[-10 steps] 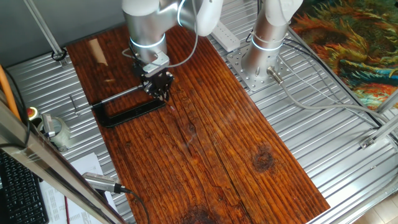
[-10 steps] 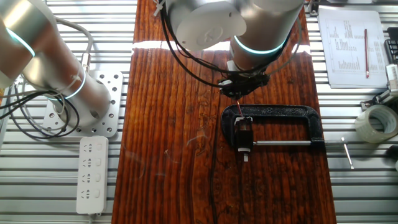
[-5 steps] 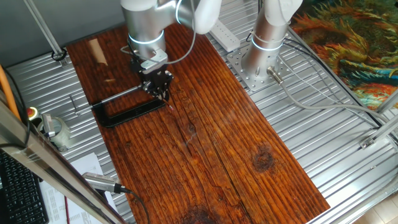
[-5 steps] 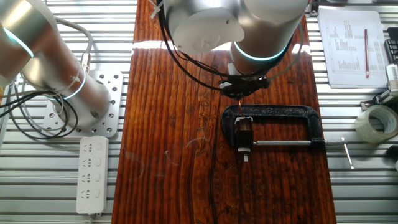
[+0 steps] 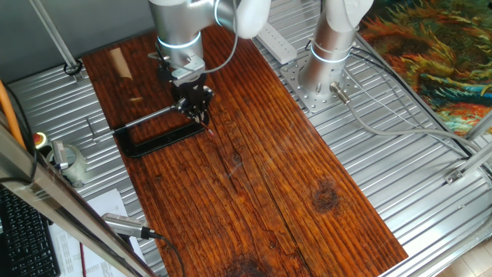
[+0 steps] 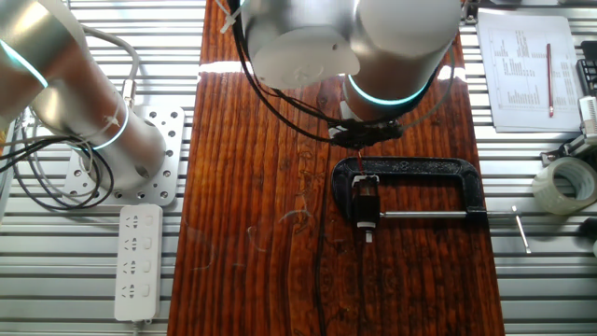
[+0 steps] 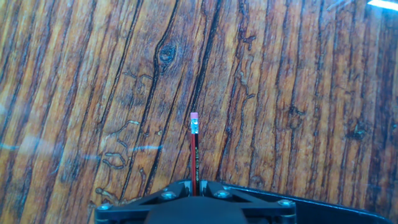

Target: Insert the pencil into the pencil sharpener

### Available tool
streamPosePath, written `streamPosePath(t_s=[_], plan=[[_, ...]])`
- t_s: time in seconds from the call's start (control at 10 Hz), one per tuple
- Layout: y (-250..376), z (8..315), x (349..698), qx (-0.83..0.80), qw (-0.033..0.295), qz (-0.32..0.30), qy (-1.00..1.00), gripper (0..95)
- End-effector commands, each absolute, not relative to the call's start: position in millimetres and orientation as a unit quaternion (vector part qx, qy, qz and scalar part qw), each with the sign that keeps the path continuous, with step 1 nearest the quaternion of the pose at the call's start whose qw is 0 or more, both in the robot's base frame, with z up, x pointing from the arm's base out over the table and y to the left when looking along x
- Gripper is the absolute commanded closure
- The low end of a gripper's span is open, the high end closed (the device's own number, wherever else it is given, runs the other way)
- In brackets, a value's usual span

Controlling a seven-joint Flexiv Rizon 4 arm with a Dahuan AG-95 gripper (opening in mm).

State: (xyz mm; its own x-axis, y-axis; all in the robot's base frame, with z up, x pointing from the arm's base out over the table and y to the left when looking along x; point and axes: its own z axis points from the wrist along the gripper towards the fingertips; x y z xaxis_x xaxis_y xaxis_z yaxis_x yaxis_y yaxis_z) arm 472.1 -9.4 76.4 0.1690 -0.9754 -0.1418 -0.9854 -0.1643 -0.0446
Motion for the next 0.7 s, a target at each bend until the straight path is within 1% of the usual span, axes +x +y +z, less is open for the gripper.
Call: streamPosePath(t_s=[0.1,0.7], plan=[[-9.0,76.8,473.4,-0.762,0.064,0.04,0.644,95.0],[-12.0,78.9,472.2,-0.764,0.07,0.038,0.64,95.0]])
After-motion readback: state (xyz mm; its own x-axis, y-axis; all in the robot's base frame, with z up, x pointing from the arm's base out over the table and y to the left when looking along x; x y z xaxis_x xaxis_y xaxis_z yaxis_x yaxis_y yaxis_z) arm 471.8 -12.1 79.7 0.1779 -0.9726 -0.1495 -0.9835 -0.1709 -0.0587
